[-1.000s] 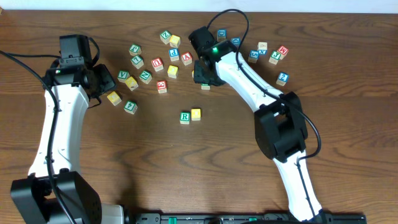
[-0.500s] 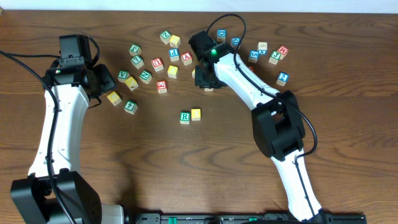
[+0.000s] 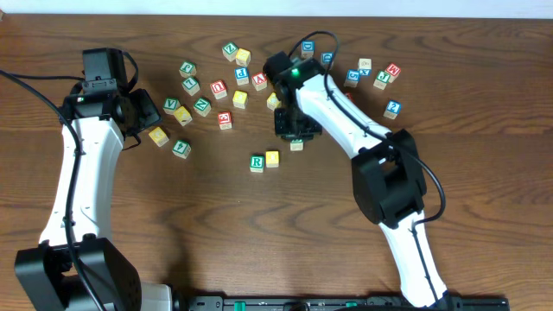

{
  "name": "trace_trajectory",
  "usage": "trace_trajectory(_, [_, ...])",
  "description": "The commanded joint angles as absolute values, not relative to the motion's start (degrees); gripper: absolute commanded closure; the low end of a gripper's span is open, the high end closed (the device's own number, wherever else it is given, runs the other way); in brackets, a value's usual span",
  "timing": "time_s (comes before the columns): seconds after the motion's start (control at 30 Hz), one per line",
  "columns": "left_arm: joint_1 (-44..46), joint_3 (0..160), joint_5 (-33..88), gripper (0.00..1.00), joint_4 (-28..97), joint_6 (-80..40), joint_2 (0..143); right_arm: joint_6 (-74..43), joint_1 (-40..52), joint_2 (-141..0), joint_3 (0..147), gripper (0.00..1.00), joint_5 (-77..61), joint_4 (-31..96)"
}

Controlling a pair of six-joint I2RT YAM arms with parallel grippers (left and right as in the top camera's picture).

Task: Spell out ROBOT
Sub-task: 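Place the green B block between R and O blocks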

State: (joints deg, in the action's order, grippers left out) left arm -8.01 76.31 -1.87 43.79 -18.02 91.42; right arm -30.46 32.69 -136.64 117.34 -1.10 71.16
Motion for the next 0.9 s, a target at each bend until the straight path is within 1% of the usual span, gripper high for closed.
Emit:
trace_trajectory(0.0, [-7.97,76.20,-2.42,0.37,43.59,-18.26,91.53,-29.76,35.05,-134.69,115.04,0.78,-2.11,70.87])
trace_trajectory(0.17, [-7.97,76.20,-2.39,0.37,43.16,-18.26,91.55,-32.80,36.38,-134.69,111.68,0.75,-0.51,68.88])
trace_trajectory(0.23, [-7.97,76.20,-2.42,0.37,43.16,-18.26,91.53,-32.80,36.38,-134.69,111.11,0.75,-0.58,68.12])
trace_trajectory(0.33, [-7.97,76.20,-2.39,0.37,43.16,-18.26,91.55,-32.75,36.36,-134.69,111.07,0.73,-0.60,68.12])
trace_trajectory(0.37, [-7.97,76.20,-2.42,0.37,43.16,-18.24,91.53,-32.75,36.36,-134.67,111.11,0.71,-0.60,68.14])
trace_trajectory(0.43, [-7.97,76.20,-2.39,0.37,43.16,-18.26,91.55,-32.67,36.38,-134.67,111.37,0.58,-0.82,68.82])
trace_trajectory(0.5, [-7.97,76.23,-2.42,0.37,43.16,-18.26,91.53,-32.49,36.36,-134.63,112.12,0.53,-1.15,70.13])
trace_trajectory(0.6, [-7.97,76.20,-2.42,0.37,43.16,-18.26,91.55,-31.24,36.36,-134.45,114.37,0.50,-1.26,72.31])
trace_trajectory(0.67, [-7.97,76.20,-2.42,0.37,43.13,-18.26,91.53,-30.15,36.36,-134.45,116.77,0.44,-1.21,73.78])
trace_trajectory(0.7, [-7.97,76.20,-2.42,0.37,43.13,-18.26,91.53,-29.43,36.27,-134.45,118.24,0.42,-1.13,74.50])
trace_trajectory(0.87, [-7.97,76.23,-2.42,0.37,43.16,-18.26,91.53,-27.94,34.83,-134.45,125.45,0.42,-0.14,75.42])
